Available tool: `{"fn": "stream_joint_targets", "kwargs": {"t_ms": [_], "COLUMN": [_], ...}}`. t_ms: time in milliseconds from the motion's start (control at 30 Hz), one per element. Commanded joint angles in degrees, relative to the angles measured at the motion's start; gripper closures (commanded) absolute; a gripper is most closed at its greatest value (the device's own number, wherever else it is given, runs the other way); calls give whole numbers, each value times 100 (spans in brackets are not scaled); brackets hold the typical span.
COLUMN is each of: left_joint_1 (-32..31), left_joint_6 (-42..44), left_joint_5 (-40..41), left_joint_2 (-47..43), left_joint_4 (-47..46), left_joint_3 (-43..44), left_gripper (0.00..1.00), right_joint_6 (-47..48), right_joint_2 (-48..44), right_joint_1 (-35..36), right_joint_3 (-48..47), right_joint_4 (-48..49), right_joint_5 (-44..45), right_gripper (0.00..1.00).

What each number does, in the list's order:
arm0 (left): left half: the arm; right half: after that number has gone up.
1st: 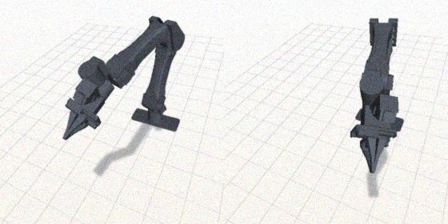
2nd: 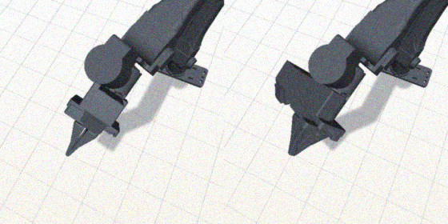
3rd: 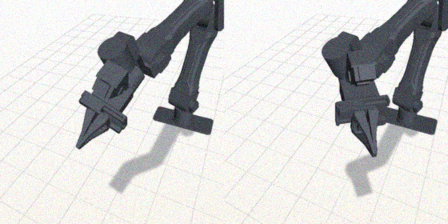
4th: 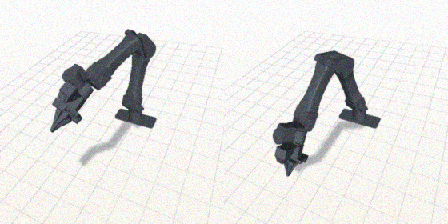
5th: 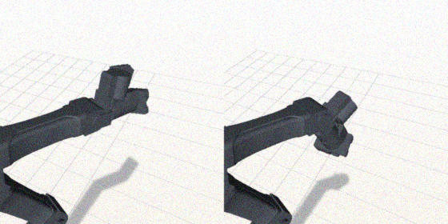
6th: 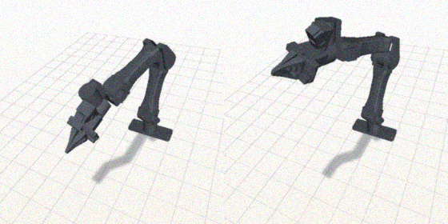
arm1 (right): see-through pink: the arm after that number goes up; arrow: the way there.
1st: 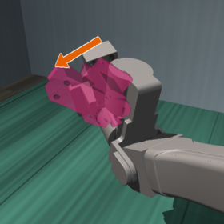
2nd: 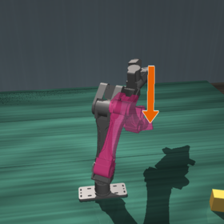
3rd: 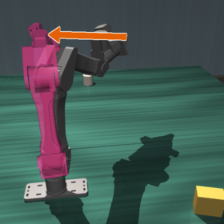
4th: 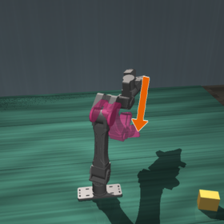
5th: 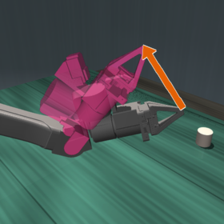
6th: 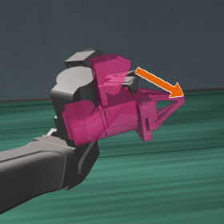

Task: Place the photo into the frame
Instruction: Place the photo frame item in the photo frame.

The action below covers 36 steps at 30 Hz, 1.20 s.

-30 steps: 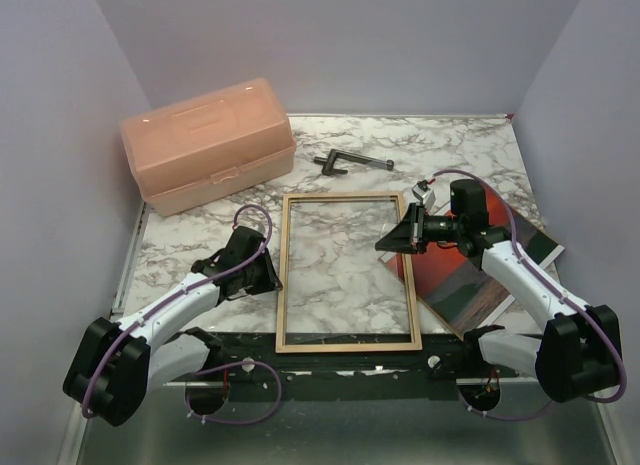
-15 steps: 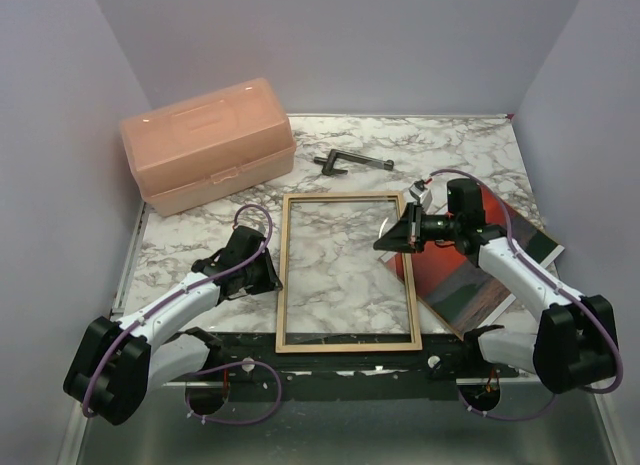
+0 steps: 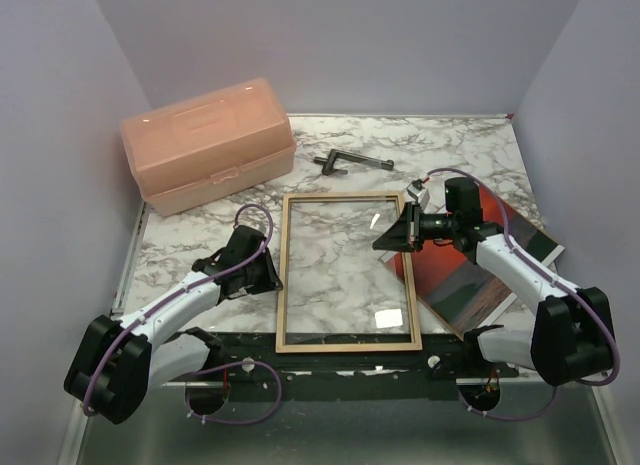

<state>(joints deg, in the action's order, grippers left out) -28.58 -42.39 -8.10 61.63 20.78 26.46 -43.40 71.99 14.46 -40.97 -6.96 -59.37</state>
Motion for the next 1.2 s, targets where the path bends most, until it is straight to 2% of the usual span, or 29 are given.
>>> {"fn": "stream_joint_targets", "kwargs": {"t_ms": [0,600,800,1167], "left_joint_1": [-25,-43,-43,-56], "left_joint_6": [161,170,170,179], "left_joint_5": [124,143,142,142], "left_joint_2": [166,201,193,205], "left_joint_4": [242,240,237,235], "left_joint_3": [-134,-128,-130,-123], "left_gripper": [82,82,82,82], "right_joint_6": [357,1294,1663,2008], "right_joint_2": [122,592,661,925], "right_joint_1": [53,57,56,57], "right_joint_3": [-104,-203,-383,-502], "right_joint_4": [-263,-1116,-1711,-1980], "right_joint_5": [-132,653,1129,1429], "right_gripper": [99,99,99,99]}}
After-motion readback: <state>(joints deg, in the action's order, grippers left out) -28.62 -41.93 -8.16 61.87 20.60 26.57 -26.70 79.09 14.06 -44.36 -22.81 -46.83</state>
